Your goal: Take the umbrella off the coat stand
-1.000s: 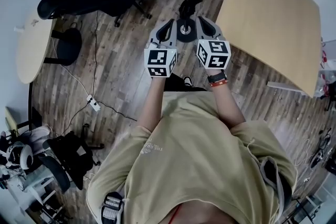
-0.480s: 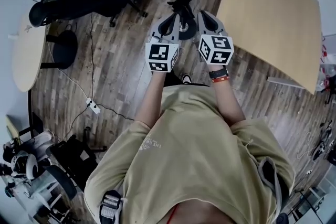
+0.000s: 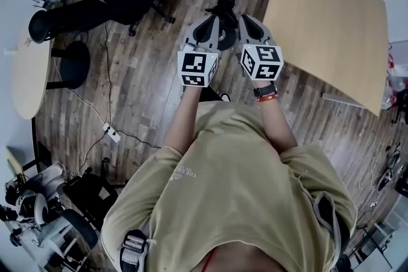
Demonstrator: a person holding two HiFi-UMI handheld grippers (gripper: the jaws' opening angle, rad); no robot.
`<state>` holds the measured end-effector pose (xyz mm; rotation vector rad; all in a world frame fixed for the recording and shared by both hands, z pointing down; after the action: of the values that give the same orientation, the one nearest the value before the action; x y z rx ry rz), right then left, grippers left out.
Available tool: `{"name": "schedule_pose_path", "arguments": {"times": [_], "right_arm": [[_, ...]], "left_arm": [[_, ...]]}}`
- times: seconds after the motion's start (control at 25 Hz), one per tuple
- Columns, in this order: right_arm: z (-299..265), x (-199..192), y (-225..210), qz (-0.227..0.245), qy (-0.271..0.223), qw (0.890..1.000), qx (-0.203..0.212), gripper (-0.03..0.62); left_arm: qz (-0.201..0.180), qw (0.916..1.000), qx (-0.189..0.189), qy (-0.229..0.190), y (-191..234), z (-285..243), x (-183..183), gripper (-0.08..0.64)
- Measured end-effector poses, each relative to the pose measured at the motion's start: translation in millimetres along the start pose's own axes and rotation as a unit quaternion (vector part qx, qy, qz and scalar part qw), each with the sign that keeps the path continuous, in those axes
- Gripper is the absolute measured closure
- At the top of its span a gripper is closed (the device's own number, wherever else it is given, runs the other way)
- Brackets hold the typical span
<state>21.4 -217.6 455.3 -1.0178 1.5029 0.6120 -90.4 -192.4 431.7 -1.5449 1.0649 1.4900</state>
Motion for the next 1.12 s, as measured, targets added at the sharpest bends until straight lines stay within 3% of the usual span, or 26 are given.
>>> {"name": "schedule_pose_path", "arguments": {"times": [0.4, 1.12], "right_arm": [[-24, -4, -23, -0.012, 0.016, 1.0, -0.006, 0.584], [-54, -35, -39, -0.035, 0.059, 0.996, 0.05, 0.563]], "left_arm": [[0.006, 0.9998, -0.009, 0.015, 14, -25, -8, 0.535], [0.018, 0.9981, -0.027, 0.052, 18, -41, -33, 0.535]]}}
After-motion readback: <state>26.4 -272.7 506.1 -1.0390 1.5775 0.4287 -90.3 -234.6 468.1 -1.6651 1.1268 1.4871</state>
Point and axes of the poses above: the fingertips, and each gripper's own axes: z backward along the fingers, y to its left, x out of its top, the point moved 4 cm from there along z, backward along the fingers, and after that the axes turned 2 degrees about -y, right-handed, at the moved point
